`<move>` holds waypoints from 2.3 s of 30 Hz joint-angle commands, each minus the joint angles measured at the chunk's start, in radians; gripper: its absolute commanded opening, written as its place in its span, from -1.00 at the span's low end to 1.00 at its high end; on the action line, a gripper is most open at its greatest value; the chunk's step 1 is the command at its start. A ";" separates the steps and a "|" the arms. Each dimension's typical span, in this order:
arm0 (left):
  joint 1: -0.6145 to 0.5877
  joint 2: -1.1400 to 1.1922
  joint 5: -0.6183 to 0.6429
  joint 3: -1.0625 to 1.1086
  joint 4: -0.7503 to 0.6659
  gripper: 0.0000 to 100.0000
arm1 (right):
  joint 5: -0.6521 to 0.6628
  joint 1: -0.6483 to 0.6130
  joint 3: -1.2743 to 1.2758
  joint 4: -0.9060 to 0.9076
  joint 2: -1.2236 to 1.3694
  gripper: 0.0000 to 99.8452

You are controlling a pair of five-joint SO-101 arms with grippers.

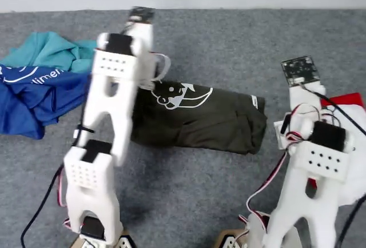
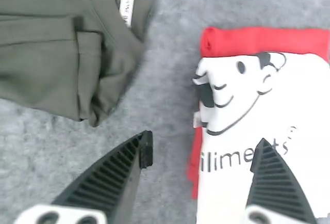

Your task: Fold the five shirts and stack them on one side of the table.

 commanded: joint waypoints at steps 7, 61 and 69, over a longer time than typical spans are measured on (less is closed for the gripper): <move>0.308 -0.063 0.006 -0.001 -0.009 -0.98 | -0.009 0.064 -0.037 0.047 -0.061 -0.39; 0.522 0.552 0.127 -0.702 -0.324 -0.59 | 0.069 0.265 -0.158 0.191 -0.148 -0.39; 0.396 0.542 0.123 -0.986 -0.244 -0.58 | 0.068 0.206 -0.140 0.193 -0.140 -0.39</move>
